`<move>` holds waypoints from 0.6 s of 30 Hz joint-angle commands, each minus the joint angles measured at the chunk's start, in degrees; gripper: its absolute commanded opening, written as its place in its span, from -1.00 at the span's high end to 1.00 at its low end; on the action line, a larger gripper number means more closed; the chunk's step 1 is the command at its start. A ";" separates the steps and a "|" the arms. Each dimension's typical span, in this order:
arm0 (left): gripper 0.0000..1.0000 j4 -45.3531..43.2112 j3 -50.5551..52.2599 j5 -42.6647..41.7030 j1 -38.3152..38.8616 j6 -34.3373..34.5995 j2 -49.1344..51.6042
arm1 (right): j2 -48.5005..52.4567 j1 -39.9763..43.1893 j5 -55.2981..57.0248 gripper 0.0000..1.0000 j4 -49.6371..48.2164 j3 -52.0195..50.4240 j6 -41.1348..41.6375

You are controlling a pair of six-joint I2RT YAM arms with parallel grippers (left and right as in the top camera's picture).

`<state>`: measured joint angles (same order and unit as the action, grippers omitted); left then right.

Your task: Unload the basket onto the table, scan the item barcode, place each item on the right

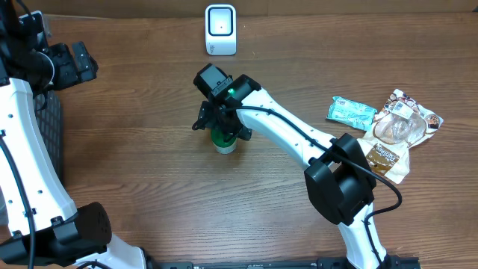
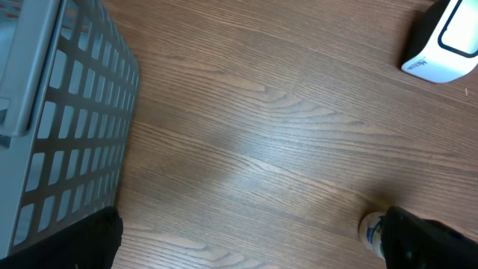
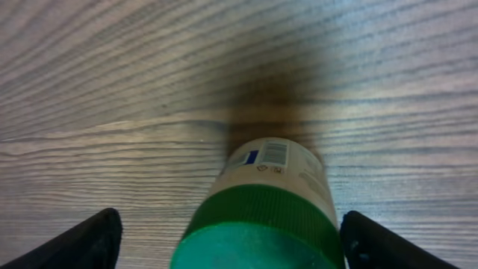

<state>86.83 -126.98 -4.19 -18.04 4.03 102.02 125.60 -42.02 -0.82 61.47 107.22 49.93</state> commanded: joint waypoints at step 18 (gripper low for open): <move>-0.99 -0.09 0.20 0.15 0.07 -0.85 -0.02 | -1.46 0.31 1.20 -0.19 1.77 2.03 -41.83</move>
<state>86.83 -126.98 -4.19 -18.04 4.05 102.02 125.51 -41.98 -0.69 63.02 107.18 23.86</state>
